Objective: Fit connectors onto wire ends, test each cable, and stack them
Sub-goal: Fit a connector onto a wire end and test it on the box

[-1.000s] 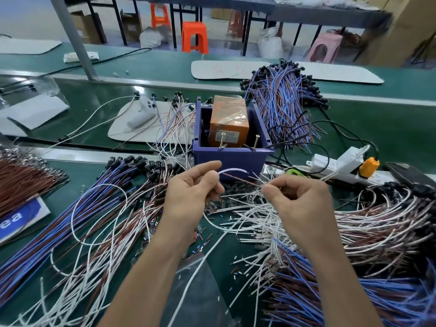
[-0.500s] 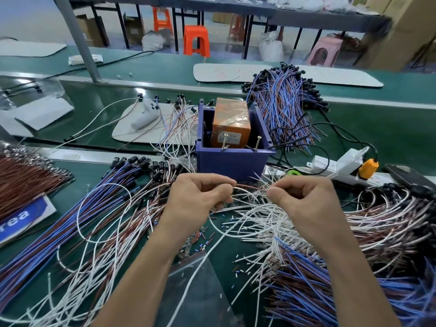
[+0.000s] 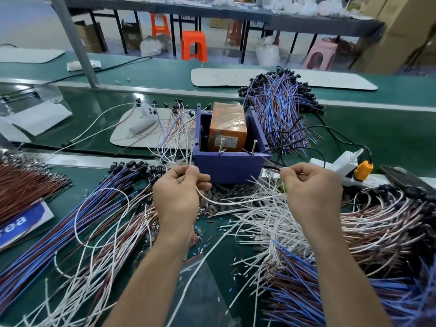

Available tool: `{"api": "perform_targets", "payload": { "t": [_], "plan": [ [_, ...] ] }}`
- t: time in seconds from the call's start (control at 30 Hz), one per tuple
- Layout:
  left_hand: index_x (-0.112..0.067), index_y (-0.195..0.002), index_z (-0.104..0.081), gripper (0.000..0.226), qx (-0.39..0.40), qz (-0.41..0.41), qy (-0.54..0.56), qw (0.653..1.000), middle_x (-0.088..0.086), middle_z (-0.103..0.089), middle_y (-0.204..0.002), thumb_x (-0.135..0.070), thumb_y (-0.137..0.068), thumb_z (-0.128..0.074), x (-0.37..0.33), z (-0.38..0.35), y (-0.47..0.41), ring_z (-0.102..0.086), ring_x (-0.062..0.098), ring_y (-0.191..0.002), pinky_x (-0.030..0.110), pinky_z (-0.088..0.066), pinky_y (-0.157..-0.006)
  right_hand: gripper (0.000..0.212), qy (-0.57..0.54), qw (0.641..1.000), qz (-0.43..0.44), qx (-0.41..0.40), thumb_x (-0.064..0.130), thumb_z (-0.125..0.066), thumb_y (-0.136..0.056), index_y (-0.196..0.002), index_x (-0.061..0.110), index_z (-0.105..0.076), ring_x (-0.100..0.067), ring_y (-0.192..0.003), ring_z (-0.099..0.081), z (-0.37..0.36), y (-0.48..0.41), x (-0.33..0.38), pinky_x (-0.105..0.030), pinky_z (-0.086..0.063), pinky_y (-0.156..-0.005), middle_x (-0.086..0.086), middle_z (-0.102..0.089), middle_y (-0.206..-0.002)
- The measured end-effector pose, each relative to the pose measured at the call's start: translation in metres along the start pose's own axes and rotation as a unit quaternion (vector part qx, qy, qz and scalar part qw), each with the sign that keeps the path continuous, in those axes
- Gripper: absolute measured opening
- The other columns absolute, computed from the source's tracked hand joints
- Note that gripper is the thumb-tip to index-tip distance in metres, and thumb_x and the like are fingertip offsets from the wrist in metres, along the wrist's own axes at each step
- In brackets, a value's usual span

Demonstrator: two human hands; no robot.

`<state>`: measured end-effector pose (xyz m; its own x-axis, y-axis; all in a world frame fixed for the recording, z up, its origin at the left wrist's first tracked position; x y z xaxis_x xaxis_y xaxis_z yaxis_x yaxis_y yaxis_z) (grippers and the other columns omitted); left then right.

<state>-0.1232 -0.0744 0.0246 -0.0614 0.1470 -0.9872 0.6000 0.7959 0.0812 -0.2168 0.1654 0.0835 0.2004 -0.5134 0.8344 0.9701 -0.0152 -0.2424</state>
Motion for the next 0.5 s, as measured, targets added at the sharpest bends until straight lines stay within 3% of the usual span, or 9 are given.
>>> {"api": "perform_targets", "payload": {
  "t": [0.23,0.5],
  "plan": [
    [-0.015,-0.076,-0.073,0.018,-0.011,-0.013,-0.088,0.996,0.0,-0.073,-0.059,-0.019,-0.094,-0.071,0.0,-0.008,-0.004,-0.065,0.013,-0.044,0.017,-0.046,-0.044,0.03,-0.001,1.0,-0.017,-0.016,0.024,-0.068,-0.093,-0.063,0.023,-0.065,-0.006,-0.038,-0.047,-0.005,-0.007,-0.006,-0.026,-0.035,-0.047,0.013,-0.063,-0.051],
    [-0.017,-0.07,-0.073,0.022,-0.023,-0.011,-0.114,0.993,-0.001,-0.071,-0.056,-0.021,-0.092,-0.072,0.003,-0.011,-0.008,-0.063,0.012,-0.041,0.015,-0.041,-0.04,0.028,-0.002,1.0,-0.015,-0.004,0.026,-0.067,-0.094,-0.067,0.021,-0.065,-0.006,-0.043,-0.047,-0.005,-0.004,-0.011,-0.028,-0.037,-0.048,0.011,-0.064,-0.056]
  ]
}}
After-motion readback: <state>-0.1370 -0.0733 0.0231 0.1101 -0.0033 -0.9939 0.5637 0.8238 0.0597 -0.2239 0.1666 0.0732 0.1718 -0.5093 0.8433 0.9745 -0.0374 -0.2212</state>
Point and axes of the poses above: each hand's wrist, its own y-axis away from the middle knuckle, its own z-axis out of the back of the hand, x = y × z, the point moved 6 cm from there along -y, towards the middle knuckle
